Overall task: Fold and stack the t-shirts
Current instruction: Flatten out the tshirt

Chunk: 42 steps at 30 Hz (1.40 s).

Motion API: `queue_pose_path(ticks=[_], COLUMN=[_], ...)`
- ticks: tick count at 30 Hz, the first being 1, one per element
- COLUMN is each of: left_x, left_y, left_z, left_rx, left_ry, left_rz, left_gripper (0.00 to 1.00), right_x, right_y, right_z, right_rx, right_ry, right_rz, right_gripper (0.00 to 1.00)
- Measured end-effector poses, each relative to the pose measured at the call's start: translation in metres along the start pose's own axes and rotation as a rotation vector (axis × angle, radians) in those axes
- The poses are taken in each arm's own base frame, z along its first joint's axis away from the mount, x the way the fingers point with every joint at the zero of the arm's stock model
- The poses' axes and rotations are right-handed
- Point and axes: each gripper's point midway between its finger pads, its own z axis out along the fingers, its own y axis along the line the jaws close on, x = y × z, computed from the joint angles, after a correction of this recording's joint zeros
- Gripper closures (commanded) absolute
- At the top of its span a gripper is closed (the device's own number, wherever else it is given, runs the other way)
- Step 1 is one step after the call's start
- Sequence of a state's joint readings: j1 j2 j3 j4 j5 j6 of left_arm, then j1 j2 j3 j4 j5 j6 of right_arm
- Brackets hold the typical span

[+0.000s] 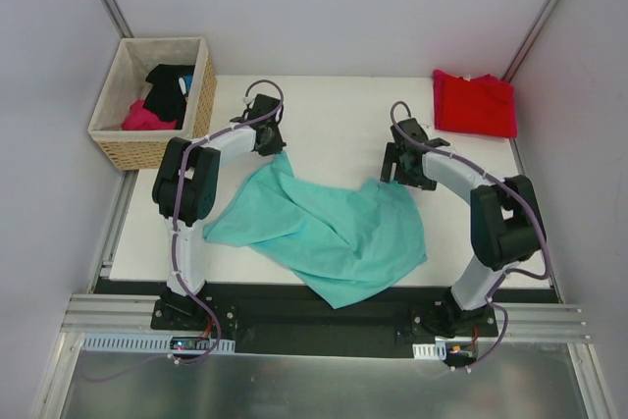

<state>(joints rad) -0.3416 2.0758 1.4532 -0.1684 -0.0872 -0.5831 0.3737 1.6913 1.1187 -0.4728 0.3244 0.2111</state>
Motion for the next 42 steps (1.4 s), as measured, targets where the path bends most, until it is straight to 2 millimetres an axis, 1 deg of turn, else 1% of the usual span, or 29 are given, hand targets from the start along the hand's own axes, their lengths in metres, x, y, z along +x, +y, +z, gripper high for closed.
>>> queue_pose_path(ticks=[3, 5, 6, 7, 9, 10, 12, 13, 15, 17, 18, 24, 26, 28, 30, 32, 34, 36, 37, 38, 39, 40, 41, 42], left_x=[0.001, 0.001, 0.001, 0.001, 0.001, 0.002, 0.002, 0.002, 0.002, 0.002, 0.002, 0.003, 0.003, 0.003, -0.002, -0.012, -0.034, -0.066, -0.088, -0.105, -0.129, -0.148, -0.171, -0.192], left_y=[0.000, 0.001, 0.001, 0.001, 0.001, 0.001, 0.001, 0.001, 0.001, 0.001, 0.001, 0.002, 0.003, 0.004, 0.003, -0.001, -0.008, -0.022, -0.030, -0.036, -0.041, -0.044, -0.046, -0.044], left_z=[0.000, 0.000, 0.001, 0.001, 0.001, 0.001, 0.001, 0.001, 0.001, 0.002, 0.002, 0.001, -0.002, -0.007, -0.018, -0.033, -0.054, -0.080, -0.097, -0.110, -0.130, -0.143, -0.161, -0.178], left_rx=[0.000, -0.001, 0.000, 0.000, 0.001, 0.000, -0.001, -0.001, 0.000, 0.001, 0.001, 0.003, 0.003, 0.002, 0.006, 0.017, 0.035, 0.070, 0.097, 0.117, 0.141, 0.158, 0.178, 0.185], left_ry=[0.001, 0.002, 0.001, 0.001, -0.001, 0.001, 0.001, 0.001, 0.000, -0.001, -0.002, -0.006, -0.006, -0.004, -0.011, -0.028, -0.065, -0.130, -0.175, -0.214, -0.259, -0.299, -0.349, -0.395], left_rz=[0.000, 0.001, 0.000, 0.000, 0.000, 0.000, 0.000, 0.000, 0.000, 0.000, 0.000, 0.000, -0.001, 0.002, 0.010, 0.021, 0.033, 0.036, 0.035, 0.029, 0.019, 0.008, -0.003, -0.013], left_gripper=[0.99, 0.99, 0.99, 0.99, 0.99, 0.99, 0.99, 0.99, 0.99, 0.99, 0.99, 0.99, 0.99, 0.99, 0.99, 0.99, 0.99, 0.99, 0.99, 0.99, 0.99, 0.99, 0.99, 0.99], right_x=[-0.007, -0.008, -0.008, -0.008, -0.006, -0.006, -0.004, -0.003, -0.001, 0.001, 0.002, 0.000, -0.001, -0.006, -0.019, -0.043, -0.075, -0.113, -0.135, -0.150, -0.170, -0.184, -0.199, -0.213], right_y=[0.002, 0.005, 0.006, 0.008, 0.012, 0.013, 0.016, 0.017, 0.017, 0.017, 0.017, 0.016, 0.015, 0.012, 0.013, 0.014, 0.014, 0.015, 0.015, 0.015, 0.013, 0.012, 0.010, 0.008], right_z=[0.011, 0.016, 0.019, 0.021, 0.025, 0.027, 0.029, 0.030, 0.032, 0.033, 0.034, 0.031, 0.030, 0.025, 0.014, -0.007, -0.036, -0.073, -0.097, -0.113, -0.138, -0.153, -0.172, -0.187], right_rx=[-0.013, -0.024, -0.031, -0.038, -0.053, -0.059, -0.070, -0.073, -0.071, -0.068, -0.067, -0.058, -0.050, -0.036, -0.038, -0.052, -0.072, -0.106, -0.130, -0.146, -0.162, -0.174, -0.186, -0.198], right_ry=[0.005, 0.012, 0.019, 0.022, 0.034, 0.037, 0.045, 0.051, 0.058, 0.066, 0.069, 0.073, 0.071, 0.069, 0.044, -0.016, -0.098, -0.209, -0.280, -0.327, -0.389, -0.432, -0.475, -0.511], right_rz=[0.028, 0.041, 0.045, 0.051, 0.054, 0.057, 0.061, 0.065, 0.064, 0.067, 0.066, 0.074, 0.073, 0.067, 0.064, 0.066, 0.071, 0.084, 0.092, 0.096, 0.104, 0.110, 0.118, 0.126], right_gripper=[0.01, 0.11, 0.17, 0.31, 0.41, 0.52, 0.59, 0.65, 0.69, 0.87, 0.99, 0.99, 0.99, 0.99, 0.99, 0.99, 0.99, 0.99, 0.99, 0.99, 0.99, 0.99, 0.99, 0.99])
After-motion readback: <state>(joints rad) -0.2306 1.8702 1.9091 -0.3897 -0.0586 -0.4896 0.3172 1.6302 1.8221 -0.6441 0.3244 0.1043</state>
